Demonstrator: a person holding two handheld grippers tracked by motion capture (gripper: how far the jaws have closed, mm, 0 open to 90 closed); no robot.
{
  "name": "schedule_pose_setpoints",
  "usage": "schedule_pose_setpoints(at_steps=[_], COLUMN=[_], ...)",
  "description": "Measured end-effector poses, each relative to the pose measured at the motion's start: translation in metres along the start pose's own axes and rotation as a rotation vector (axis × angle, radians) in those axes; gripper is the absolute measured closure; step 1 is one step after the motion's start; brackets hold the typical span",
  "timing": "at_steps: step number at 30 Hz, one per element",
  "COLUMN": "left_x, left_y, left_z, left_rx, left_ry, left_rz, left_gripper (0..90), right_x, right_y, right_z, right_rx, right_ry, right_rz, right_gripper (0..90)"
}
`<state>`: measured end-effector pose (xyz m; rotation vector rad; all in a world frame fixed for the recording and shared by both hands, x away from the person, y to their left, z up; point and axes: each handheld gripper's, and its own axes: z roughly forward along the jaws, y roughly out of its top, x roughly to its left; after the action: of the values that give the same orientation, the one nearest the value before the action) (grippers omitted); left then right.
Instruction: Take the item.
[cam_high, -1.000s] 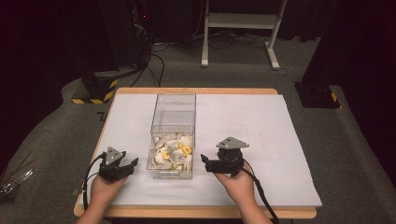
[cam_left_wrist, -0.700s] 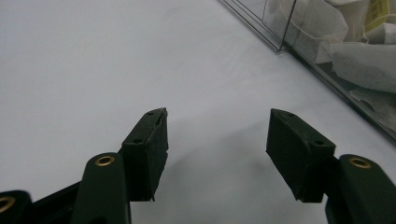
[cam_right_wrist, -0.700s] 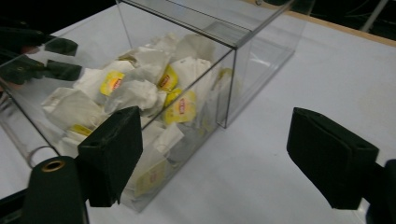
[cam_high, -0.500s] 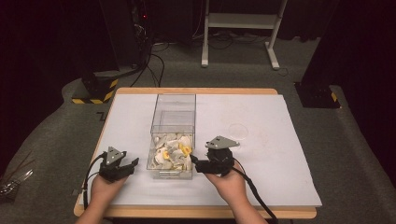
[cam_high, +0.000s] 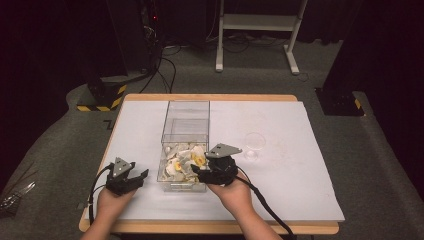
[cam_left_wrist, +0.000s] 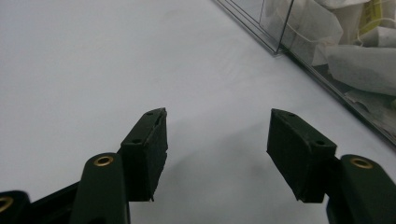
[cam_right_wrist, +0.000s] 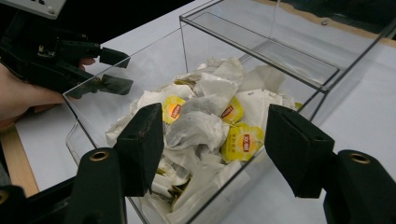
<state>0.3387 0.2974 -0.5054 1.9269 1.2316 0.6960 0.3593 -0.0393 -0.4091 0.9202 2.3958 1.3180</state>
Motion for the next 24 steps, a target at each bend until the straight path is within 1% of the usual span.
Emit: schedule_pose_setpoints(at_steps=[4, 8, 9, 11, 13, 17, 19, 21, 24], left_x=[0.001, 0.001, 0.001, 0.003, 0.002, 0.002, 0.002, 0.002, 0.002], left_y=[0.0, 0.0, 0.0, 0.0, 0.0, 0.0, 0.0, 0.0, 0.0], left_z=[0.0, -0.001, -0.001, 0.0, 0.0, 0.0, 0.0, -0.001, -0.001], left_rx=[0.003, -0.004, -0.005, 0.005, 0.002, 0.005, 0.002, 0.0, -0.002], left_ry=[-0.004, -0.008, -0.008, -0.009, -0.009, -0.012, -0.012, -0.013, -0.013], left_rz=[-0.006, -0.005, -0.006, -0.003, -0.012, -0.005, -0.012, -0.006, -0.01], left_gripper=[38.2, 38.2, 38.2, 38.2, 38.2, 38.2, 38.2, 38.2, 38.2], right_x=[0.001, 0.0, 0.0, 0.001, 0.002, 0.003, 0.004, 0.004, 0.005], right_y=[0.001, 0.001, 0.002, 0.002, 0.003, 0.003, 0.003, 0.003, 0.003], right_z=[0.006, 0.012, 0.014, 0.016, 0.018, 0.021, 0.023, 0.025, 0.027], right_rx=[0.008, 0.026, 0.027, 0.035, 0.043, 0.053, 0.054, 0.065, 0.081], right_ry=[0.007, 0.013, 0.011, 0.01, 0.005, -0.002, 0.001, -0.003, -0.011], right_rz=[-0.009, 0.001, -0.008, -0.007, -0.014, -0.026, -0.033, -0.04, -0.047], right_gripper=[40.8, 42.0, 43.2, 44.2, 45.3, 48.3, 50.6, 51.8, 54.4])
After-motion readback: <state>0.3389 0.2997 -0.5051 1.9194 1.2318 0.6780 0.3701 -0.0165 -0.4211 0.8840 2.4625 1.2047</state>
